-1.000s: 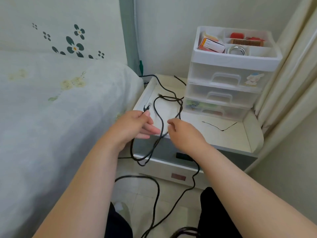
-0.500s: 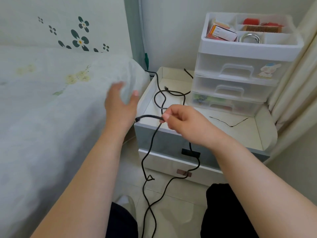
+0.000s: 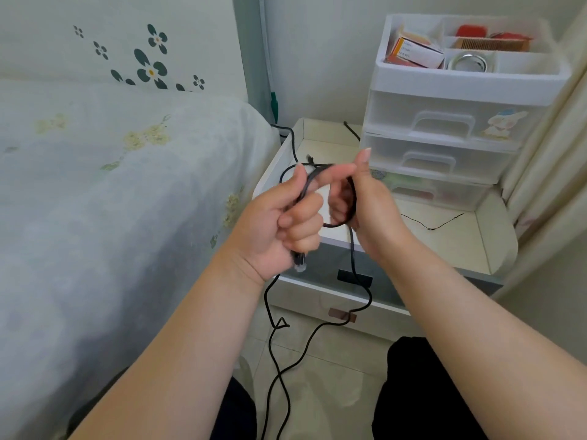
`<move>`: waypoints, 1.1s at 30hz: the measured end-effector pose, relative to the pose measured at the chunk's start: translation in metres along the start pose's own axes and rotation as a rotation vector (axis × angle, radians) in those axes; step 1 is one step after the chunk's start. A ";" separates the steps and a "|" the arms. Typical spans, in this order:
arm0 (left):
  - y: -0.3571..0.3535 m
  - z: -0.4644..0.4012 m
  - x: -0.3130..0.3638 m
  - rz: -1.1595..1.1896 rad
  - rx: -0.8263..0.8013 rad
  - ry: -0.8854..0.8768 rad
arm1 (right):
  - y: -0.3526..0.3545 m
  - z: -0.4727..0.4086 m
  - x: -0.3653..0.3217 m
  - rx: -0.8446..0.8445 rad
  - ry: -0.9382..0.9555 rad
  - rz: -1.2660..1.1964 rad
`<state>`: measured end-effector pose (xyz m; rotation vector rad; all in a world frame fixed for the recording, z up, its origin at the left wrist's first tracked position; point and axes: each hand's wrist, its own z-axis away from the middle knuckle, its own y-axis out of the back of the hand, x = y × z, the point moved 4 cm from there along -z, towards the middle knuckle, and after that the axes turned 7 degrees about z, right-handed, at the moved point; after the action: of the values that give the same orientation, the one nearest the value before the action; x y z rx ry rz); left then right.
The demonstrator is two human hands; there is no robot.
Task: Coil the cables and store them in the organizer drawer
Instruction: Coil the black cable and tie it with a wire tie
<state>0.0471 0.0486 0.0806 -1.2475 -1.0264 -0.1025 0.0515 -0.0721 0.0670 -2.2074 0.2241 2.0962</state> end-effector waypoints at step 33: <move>0.037 0.001 0.012 -1.515 0.395 -0.204 | -0.033 0.037 0.008 -0.251 0.118 0.793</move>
<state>0.0752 0.0684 0.0615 0.0914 -1.8637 -0.8897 0.0207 -0.0342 0.0555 -2.6960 1.0537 2.4368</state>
